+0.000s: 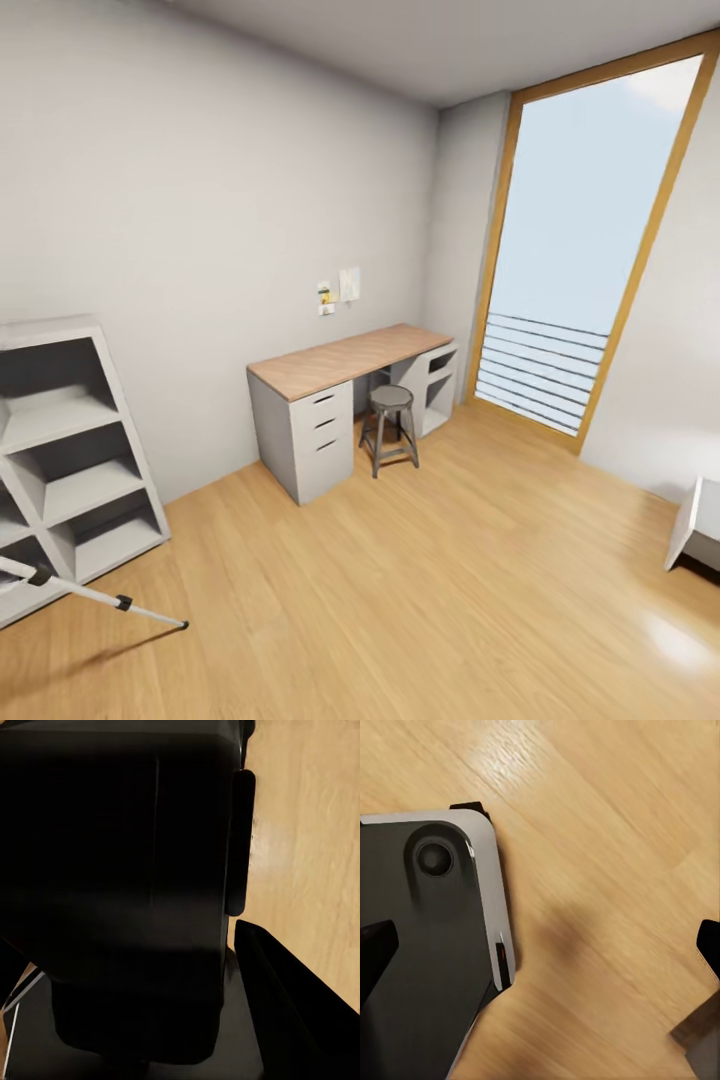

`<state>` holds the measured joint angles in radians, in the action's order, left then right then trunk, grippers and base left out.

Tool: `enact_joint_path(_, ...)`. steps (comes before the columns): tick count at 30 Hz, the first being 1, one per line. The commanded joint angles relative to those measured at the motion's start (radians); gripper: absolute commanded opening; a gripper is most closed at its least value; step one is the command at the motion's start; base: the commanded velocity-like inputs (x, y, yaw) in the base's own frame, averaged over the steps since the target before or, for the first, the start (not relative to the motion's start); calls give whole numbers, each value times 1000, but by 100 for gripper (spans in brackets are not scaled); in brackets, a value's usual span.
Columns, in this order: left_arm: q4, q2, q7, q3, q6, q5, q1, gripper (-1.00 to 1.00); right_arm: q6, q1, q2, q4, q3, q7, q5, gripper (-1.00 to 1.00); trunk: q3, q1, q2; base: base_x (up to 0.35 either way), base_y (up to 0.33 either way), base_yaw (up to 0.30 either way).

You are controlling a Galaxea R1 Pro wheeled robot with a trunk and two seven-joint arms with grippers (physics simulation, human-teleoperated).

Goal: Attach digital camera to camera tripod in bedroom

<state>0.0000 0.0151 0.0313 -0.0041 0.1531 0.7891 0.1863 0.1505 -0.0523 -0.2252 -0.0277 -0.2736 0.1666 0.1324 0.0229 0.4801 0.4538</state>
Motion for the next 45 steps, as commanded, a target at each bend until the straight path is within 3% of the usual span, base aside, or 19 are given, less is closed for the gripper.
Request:
enact_joint_path(1, 0, -1, 2, -1, 2, 0, 1, -100, 6, -1, -1, -3, -9, 2, 10, 100, 2, 1, 2, 0, 0, 280)
enact_joint_path(32, 0, -10, -5, -5, -2, -7, 1, -100, 6, -1, -1, -3, -9, 2, 10, 100, 2, 1, 2, 0, 0, 280)
enact_joint_path(41, 0, -25, -1, -5, -4, -7, 1, -100, 6, -1, -2, -3, -9, 2, 11, 100, 2, 1, 2, 0, 0, 280)
enact_joint_path(44, 0, -26, -2, -5, -4, -7, 1, -100, 6, -1, -2, -3, -9, 2, 20, 100, 2, 1, 2, 0, 0, 280)
enact_joint_path(45, 0, -26, -2, -5, -4, -7, 1, -100, 6, -1, -1, -3, -9, 2, 44, 100, 2, 1, 2, 0, 0, 228)
